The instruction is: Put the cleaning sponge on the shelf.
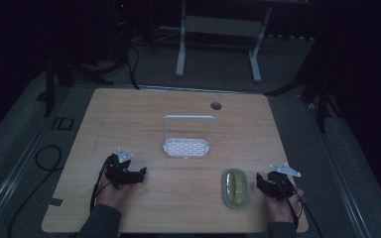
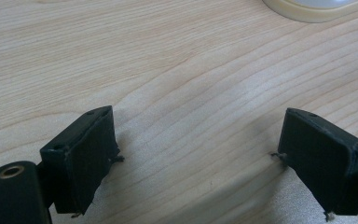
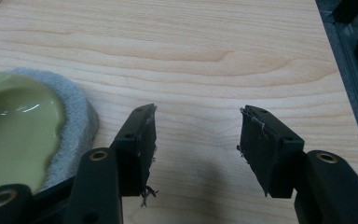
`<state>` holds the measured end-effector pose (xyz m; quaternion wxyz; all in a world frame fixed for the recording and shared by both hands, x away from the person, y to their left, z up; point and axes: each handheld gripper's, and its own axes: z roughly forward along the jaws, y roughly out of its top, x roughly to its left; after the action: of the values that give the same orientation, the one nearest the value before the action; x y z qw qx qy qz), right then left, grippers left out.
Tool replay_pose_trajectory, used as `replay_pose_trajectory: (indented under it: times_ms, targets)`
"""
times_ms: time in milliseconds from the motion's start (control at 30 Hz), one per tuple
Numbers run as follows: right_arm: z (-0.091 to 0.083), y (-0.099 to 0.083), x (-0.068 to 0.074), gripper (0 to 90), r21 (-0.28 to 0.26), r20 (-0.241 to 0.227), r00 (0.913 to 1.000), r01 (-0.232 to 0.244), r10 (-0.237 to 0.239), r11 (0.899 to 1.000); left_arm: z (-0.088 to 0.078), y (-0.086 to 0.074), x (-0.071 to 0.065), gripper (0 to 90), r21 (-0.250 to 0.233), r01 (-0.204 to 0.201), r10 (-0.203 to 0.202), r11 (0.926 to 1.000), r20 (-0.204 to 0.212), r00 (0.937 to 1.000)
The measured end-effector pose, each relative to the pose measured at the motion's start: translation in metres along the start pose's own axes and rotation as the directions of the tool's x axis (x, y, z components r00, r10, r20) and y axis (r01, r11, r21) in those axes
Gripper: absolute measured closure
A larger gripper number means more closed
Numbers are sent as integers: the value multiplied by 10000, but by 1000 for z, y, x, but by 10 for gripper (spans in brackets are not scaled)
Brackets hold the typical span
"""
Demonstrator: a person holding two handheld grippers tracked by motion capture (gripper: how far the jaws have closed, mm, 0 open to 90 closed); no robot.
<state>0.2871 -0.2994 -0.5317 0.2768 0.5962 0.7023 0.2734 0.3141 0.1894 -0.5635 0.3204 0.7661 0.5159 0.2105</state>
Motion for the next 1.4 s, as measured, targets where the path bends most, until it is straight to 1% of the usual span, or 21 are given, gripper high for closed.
replay_pose_trajectory:
  times_ms: [67,167,267,367,567,667,700,800,900,1033,1200,1267,1400]
  targets:
    - [-2,1,3,452,89,24,9999,-113,113,9999,0,0,0,115,2,1,-1,10000,1,10000]
    - [-6,5,7,452,330,-67,9990,-433,436,9985,0,0,0,115,1,-1,1,10000,1,10000]
    - [-9,7,11,456,414,-66,9986,-523,526,9978,0,0,0,115,-2,1,-1,10000,-3,10000]
    - [-14,10,15,470,446,-194,9981,-571,580,9974,0,0,0,115,-1,4,-4,10000,-2,10000]
    - [-23,15,26,510,369,-514,9979,-368,387,9986,0,0,0,115,2,1,-1,10000,-1,10000]
    - [-26,18,32,512,370,-721,9966,-383,409,9986,0,0,0,115,2,-2,2,10000,0,10000]
    - [-28,19,34,511,356,-742,9966,-345,371,9988,0,0,0,115,1,-2,2,10000,-2,10000]
    - [-31,22,40,465,419,-700,9971,-255,284,9988,0,0,0,115,4,-2,2,10000,-1,10000]
    - [-34,25,45,458,551,-760,9968,-189,231,9983,0,0,0,115,3,-4,4,10000,-2,10000]
    - [-37,31,52,466,863,-898,9952,-304,382,9958,0,0,0,115,0,0,0,10000,-2,10000]
    - [-41,37,57,481,1050,-1029,9938,-311,419,9940,0,0,0,115,2,-2,2,10000,-2,10000]
    - [-42,38,60,486,1183,-1159,9923,-302,440,9925,0,0,0,115,0,0,0,10000,-1,10000]
    - [-40,40,65,493,1515,-1301,9909,-153,353,9883,0,0,0,115,1,0,0,10000,-3,10000]
